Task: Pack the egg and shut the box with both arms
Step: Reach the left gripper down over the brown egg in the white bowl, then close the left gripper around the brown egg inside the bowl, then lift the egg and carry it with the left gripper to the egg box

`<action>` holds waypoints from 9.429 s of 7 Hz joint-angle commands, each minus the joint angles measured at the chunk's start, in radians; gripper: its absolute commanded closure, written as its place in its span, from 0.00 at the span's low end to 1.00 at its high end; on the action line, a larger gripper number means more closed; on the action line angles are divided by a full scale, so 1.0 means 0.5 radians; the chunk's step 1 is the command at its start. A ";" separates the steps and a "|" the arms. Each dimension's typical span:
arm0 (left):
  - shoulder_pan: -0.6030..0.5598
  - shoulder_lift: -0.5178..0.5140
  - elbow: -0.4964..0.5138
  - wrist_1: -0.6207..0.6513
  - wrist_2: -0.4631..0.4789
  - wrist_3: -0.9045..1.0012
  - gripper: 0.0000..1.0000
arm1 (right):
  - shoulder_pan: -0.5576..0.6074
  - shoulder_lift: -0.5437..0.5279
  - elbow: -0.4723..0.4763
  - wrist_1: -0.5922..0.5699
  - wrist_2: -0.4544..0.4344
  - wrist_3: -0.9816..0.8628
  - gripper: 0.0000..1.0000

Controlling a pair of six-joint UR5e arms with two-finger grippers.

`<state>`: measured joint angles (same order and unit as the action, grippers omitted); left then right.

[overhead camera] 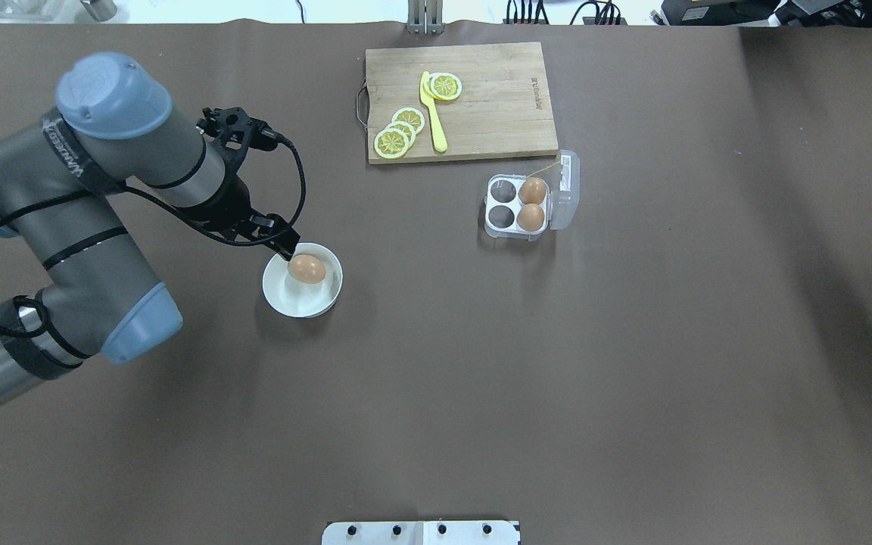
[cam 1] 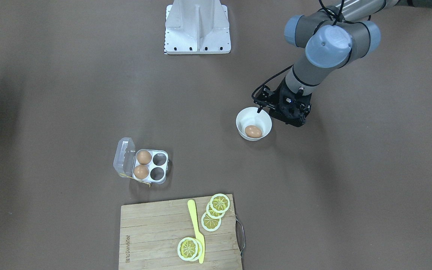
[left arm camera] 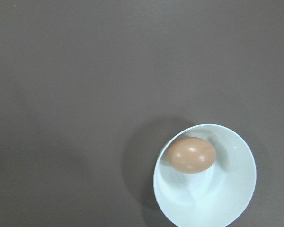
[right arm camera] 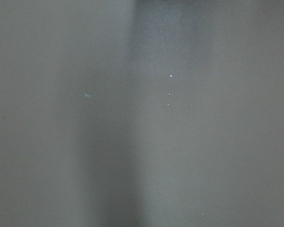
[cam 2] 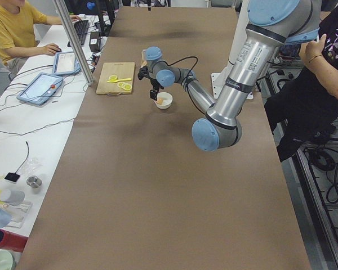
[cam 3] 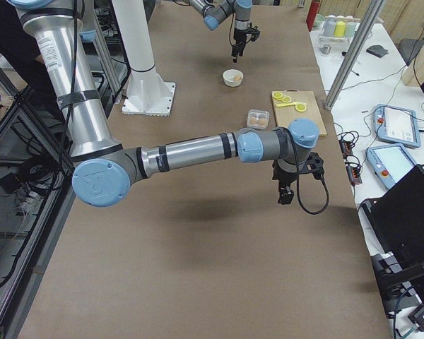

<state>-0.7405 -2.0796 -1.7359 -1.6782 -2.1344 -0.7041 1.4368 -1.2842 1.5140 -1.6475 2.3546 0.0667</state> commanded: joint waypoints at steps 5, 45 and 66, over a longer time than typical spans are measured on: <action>0.128 -0.111 0.155 0.000 0.172 -0.135 0.18 | 0.001 -0.015 -0.003 0.000 -0.003 -0.004 0.00; 0.217 -0.111 0.410 -0.319 0.415 -0.120 0.54 | -0.005 -0.009 -0.052 0.003 -0.012 -0.008 0.00; 0.392 -1.044 1.128 -1.181 1.299 -0.899 0.57 | -0.002 -0.006 -0.024 0.003 -0.006 -0.014 0.00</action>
<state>-0.5464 -2.5993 -1.1791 -2.2694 -1.4957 -1.1516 1.4358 -1.2885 1.4965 -1.6460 2.3523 0.0622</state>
